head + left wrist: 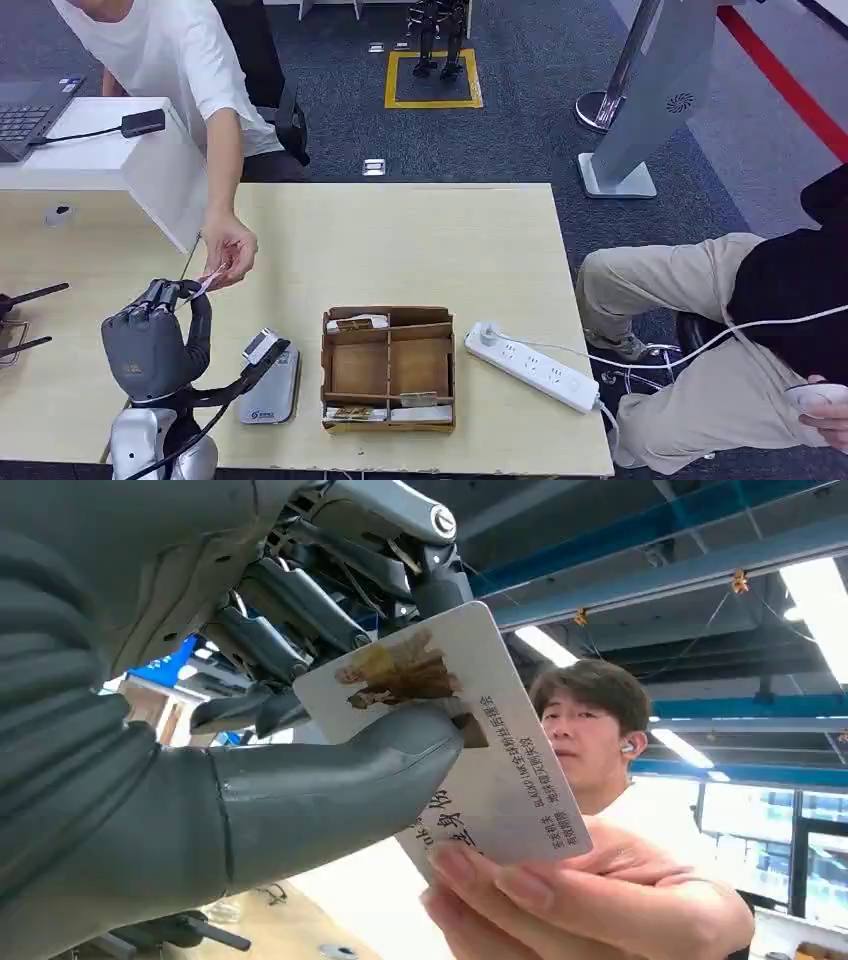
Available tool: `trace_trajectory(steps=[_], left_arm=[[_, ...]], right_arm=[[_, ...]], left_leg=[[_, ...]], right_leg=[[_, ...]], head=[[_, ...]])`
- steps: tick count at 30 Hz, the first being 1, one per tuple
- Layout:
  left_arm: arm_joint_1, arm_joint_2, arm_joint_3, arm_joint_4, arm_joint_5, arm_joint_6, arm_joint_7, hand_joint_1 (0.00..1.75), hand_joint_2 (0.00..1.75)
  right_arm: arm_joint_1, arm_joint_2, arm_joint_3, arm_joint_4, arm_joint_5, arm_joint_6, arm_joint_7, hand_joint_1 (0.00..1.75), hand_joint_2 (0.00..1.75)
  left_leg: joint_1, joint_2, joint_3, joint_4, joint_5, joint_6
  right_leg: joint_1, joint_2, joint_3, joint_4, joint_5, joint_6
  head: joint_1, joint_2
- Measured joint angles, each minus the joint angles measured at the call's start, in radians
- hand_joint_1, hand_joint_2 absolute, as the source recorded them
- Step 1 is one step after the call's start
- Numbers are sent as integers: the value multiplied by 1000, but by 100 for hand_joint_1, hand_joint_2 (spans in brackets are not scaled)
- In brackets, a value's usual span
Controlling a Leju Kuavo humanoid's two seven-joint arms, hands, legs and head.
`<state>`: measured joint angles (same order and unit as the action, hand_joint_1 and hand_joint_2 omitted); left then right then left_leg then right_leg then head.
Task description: Pass the card to the sensor for recognition and then transmit it.
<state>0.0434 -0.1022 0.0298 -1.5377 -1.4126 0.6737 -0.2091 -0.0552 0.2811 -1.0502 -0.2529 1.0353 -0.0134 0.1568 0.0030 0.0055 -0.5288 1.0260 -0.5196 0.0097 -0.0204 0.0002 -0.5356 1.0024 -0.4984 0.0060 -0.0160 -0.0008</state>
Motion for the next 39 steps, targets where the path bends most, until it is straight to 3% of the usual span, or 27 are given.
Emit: trace_trajectory(steps=[23,30,39], left_arm=[[-10,-9,34,6,28,0,-15,175,175],[-36,-8,81,47,50,0,-5,175,175],[-36,-8,131,68,48,0,-44,175,175]], right_arm=[[0,0,0,0,14,0,-8,0,175],[0,-1,0,0,17,0,-8,0,175],[0,-1,0,0,16,0,-7,0,175]], left_leg=[[0,0,0,0,0,0],[0,0,0,0,0,0],[0,0,-1,0,0,0]], right_leg=[[0,0,0,0,0,0],[0,0,0,0,0,0],[0,0,0,0,0,0]], head=[[0,0],[0,0],[0,0]])
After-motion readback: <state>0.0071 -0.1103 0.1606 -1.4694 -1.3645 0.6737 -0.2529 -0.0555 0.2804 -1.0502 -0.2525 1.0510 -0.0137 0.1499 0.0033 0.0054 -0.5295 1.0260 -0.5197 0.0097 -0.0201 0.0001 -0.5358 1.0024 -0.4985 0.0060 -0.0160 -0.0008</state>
